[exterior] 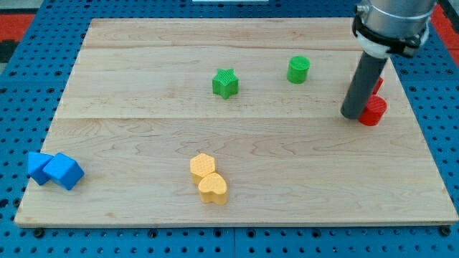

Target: Push the red circle down and left a bit

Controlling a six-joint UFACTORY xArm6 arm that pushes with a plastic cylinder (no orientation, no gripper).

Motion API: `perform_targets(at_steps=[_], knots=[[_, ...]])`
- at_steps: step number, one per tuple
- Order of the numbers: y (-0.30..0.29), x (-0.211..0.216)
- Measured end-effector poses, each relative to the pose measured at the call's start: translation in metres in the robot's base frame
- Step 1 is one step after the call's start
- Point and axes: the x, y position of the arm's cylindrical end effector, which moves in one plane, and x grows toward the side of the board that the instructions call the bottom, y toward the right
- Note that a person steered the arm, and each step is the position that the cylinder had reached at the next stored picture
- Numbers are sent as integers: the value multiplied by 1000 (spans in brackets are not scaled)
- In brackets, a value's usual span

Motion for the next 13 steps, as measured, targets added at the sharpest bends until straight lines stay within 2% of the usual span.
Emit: perform_targets(at_steps=[1,3,4,5,6,7,8,9,10,11,12,13], knots=[[5,48],[80,-52],[71,-49],[7,-49],[-57,-21],[-55,-11],[-2,-48],[-64,-57],[-104,-37],[-109,-33],[-108,-74],[-166,-73]])
